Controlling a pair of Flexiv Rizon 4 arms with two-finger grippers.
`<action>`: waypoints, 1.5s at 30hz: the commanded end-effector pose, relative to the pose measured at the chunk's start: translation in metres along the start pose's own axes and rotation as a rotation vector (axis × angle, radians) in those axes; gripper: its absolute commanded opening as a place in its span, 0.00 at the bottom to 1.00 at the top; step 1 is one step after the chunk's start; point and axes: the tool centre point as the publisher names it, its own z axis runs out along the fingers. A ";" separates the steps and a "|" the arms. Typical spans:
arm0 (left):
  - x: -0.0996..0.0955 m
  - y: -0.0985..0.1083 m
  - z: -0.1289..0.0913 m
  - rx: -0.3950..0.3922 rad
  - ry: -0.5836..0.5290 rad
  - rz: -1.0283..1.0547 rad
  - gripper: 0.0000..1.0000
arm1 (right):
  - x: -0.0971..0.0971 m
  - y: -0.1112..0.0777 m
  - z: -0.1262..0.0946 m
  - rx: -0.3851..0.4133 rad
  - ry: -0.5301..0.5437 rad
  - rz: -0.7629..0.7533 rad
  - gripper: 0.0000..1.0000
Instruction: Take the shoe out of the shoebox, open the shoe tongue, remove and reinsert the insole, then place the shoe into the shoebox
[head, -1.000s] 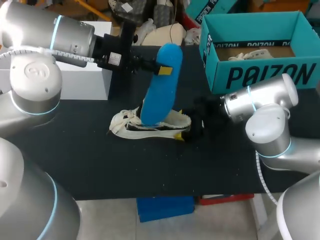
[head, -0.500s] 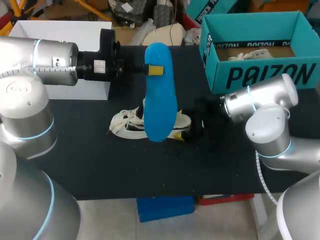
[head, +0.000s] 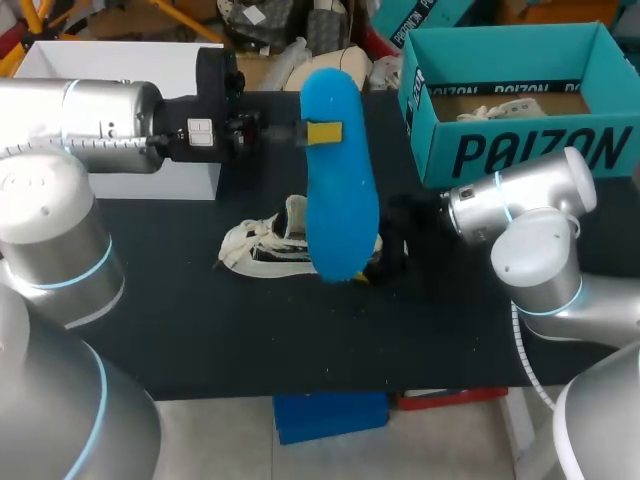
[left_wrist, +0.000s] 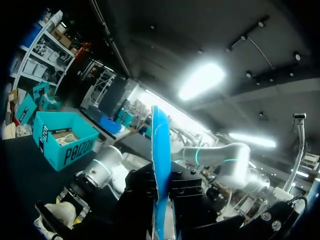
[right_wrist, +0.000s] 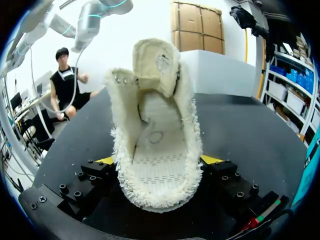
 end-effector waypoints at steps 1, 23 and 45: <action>0.017 -0.009 0.002 -0.007 -0.007 -0.003 0.00 | 0.000 -0.002 0.000 0.001 -0.001 0.001 0.00; 0.060 -0.022 0.009 0.000 0.032 0.014 0.00 | -0.001 -0.001 -0.003 0.044 0.000 0.003 0.00; 0.060 -0.022 0.009 0.000 0.032 0.014 0.00 | -0.003 0.004 -0.041 0.593 -0.027 0.023 1.00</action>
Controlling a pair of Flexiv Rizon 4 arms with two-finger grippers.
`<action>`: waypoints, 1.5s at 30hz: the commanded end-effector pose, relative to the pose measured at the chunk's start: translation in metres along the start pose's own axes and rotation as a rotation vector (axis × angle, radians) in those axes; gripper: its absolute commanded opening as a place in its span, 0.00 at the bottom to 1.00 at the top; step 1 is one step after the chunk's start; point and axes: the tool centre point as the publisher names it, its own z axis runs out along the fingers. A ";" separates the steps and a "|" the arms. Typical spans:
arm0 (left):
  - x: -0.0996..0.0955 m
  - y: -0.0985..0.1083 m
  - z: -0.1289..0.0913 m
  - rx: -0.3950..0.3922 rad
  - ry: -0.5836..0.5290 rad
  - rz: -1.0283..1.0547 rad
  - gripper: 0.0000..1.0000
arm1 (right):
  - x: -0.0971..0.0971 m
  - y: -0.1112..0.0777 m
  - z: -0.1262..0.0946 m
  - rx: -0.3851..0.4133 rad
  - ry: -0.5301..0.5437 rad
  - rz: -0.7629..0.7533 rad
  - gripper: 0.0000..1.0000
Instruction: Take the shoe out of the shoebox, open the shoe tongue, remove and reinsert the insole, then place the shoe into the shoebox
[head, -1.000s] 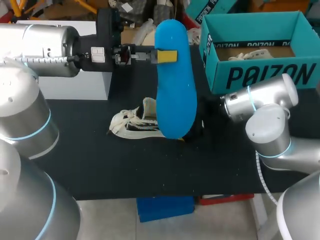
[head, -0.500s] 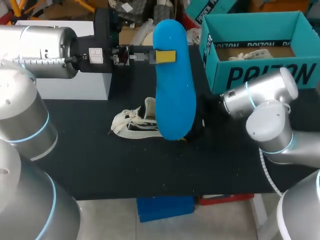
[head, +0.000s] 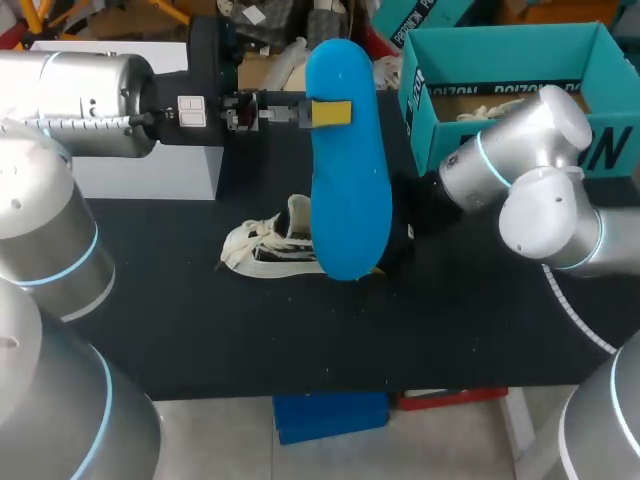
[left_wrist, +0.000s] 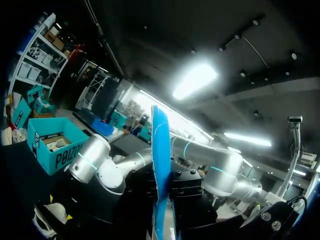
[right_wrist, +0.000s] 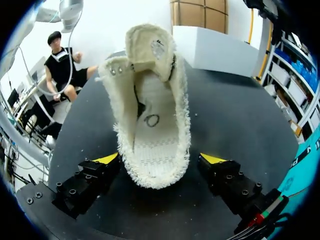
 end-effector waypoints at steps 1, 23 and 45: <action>0.001 0.001 0.001 0.001 -0.004 0.000 0.00 | 0.004 0.006 -0.007 0.282 -0.015 0.003 1.00; 0.001 0.001 0.001 0.001 -0.004 0.000 0.00 | 0.007 0.017 -0.006 0.628 -0.024 -0.030 1.00; 0.001 0.001 0.001 0.001 -0.004 0.000 0.00 | 0.002 0.027 0.002 0.737 -0.044 -0.038 1.00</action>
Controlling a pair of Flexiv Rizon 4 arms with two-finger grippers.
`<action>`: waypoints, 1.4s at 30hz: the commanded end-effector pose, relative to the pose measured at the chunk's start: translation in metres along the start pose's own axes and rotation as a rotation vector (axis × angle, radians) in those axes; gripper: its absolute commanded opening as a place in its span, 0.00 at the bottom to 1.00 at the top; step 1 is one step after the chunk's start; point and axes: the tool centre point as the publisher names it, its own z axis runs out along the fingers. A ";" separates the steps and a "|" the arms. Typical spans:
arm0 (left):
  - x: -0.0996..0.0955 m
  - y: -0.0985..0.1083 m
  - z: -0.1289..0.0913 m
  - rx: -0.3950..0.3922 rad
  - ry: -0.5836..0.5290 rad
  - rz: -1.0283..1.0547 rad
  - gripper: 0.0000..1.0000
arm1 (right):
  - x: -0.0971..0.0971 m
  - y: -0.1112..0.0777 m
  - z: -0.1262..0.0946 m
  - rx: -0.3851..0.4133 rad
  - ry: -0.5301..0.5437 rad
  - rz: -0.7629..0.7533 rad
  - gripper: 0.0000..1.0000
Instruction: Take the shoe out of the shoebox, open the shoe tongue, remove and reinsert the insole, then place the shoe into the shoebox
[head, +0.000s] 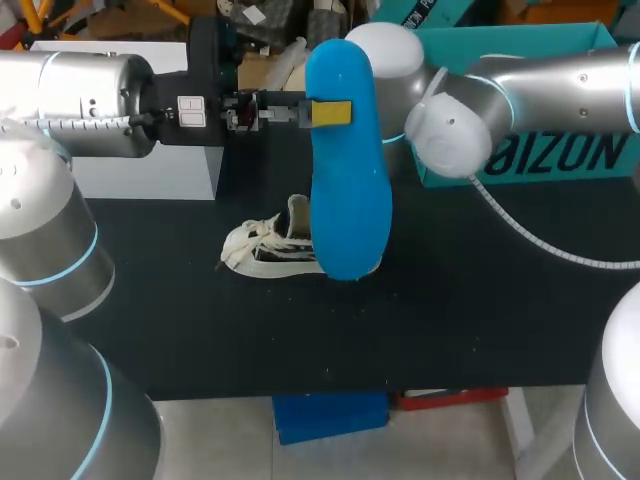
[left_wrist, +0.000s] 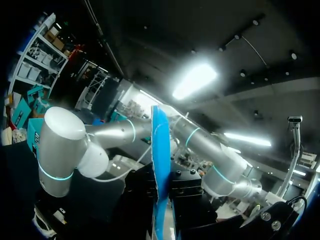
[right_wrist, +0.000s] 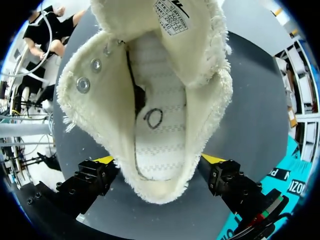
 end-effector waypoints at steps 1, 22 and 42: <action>0.001 0.001 0.001 0.001 -0.004 0.000 0.00 | -0.001 0.005 0.000 0.087 0.001 0.000 1.00; 0.001 0.001 0.001 0.001 -0.004 0.000 0.00 | 0.000 0.004 -0.001 0.043 -0.004 -0.005 1.00; 0.001 0.001 0.001 0.001 -0.004 0.000 0.00 | -0.003 -0.001 0.003 -0.478 -0.023 0.014 1.00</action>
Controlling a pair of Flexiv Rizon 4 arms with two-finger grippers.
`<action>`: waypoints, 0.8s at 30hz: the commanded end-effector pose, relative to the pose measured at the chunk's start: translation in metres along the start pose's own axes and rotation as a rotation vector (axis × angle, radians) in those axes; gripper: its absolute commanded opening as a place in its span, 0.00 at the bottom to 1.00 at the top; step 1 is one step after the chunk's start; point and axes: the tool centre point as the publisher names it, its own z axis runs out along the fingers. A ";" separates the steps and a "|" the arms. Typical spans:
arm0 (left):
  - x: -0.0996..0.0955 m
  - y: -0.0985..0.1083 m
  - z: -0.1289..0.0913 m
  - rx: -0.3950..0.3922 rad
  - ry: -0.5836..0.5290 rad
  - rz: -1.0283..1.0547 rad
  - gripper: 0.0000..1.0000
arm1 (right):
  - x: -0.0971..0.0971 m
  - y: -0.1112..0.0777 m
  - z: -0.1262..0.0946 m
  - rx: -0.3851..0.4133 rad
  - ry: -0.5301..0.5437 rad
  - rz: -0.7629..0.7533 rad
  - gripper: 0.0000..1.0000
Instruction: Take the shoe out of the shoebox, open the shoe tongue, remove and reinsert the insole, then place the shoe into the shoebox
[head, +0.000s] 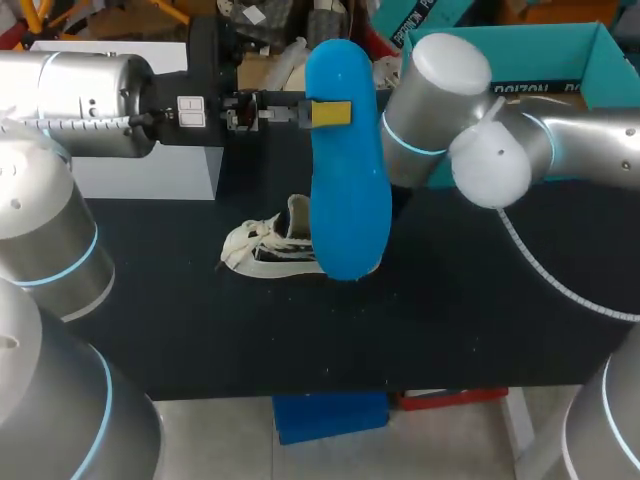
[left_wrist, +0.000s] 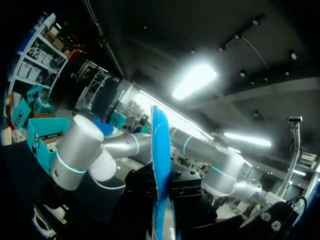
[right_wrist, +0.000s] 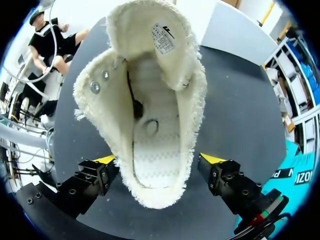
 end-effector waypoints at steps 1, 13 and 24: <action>0.000 0.001 0.001 0.001 -0.004 0.000 0.00 | -0.001 -0.006 0.003 -0.223 0.007 -0.007 1.00; 0.000 0.001 0.001 0.001 -0.004 0.000 0.00 | -0.006 -0.004 0.005 -0.305 0.034 -0.017 1.00; 0.000 0.001 0.001 0.001 -0.004 0.000 0.00 | -0.002 -0.005 0.012 -0.393 0.067 -0.018 1.00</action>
